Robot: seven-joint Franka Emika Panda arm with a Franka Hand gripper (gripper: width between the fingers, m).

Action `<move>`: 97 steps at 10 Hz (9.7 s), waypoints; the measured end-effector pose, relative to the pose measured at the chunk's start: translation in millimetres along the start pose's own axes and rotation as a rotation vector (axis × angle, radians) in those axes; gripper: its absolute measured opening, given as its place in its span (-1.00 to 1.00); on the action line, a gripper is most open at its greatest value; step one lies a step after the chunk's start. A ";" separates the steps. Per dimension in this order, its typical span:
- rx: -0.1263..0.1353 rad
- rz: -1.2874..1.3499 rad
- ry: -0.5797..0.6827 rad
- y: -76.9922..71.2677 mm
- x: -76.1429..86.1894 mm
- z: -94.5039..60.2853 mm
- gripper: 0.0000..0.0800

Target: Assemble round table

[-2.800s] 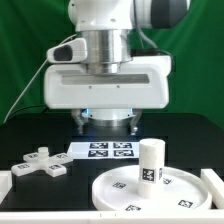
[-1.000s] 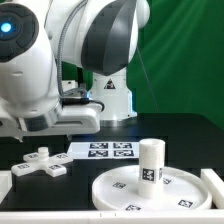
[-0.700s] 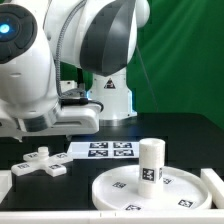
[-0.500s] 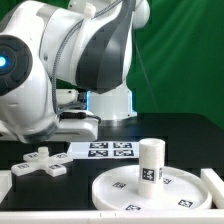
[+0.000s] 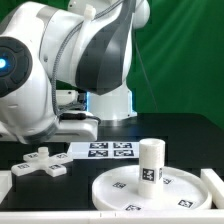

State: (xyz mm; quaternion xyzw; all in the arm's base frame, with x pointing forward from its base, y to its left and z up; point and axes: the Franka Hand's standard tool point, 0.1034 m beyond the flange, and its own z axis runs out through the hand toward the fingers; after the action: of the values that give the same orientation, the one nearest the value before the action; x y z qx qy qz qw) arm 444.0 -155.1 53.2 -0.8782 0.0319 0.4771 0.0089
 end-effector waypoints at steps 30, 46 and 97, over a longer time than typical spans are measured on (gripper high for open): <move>0.018 0.030 0.282 0.3 -17.2 -7.6 -0.46; -0.169 -0.058 1.322 -46.9 46.7 -165.5 -0.46; -0.010 -0.060 0.547 -21.4 99.2 -139.6 0.62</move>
Offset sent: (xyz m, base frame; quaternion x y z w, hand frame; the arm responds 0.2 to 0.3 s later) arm 0.0000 0.0000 0.0000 0.0000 0.0000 0.0000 1.0000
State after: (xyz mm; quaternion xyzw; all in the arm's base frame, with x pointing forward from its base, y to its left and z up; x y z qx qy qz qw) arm 616.1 -144.9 45.7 -0.9750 0.0045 0.2219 0.0098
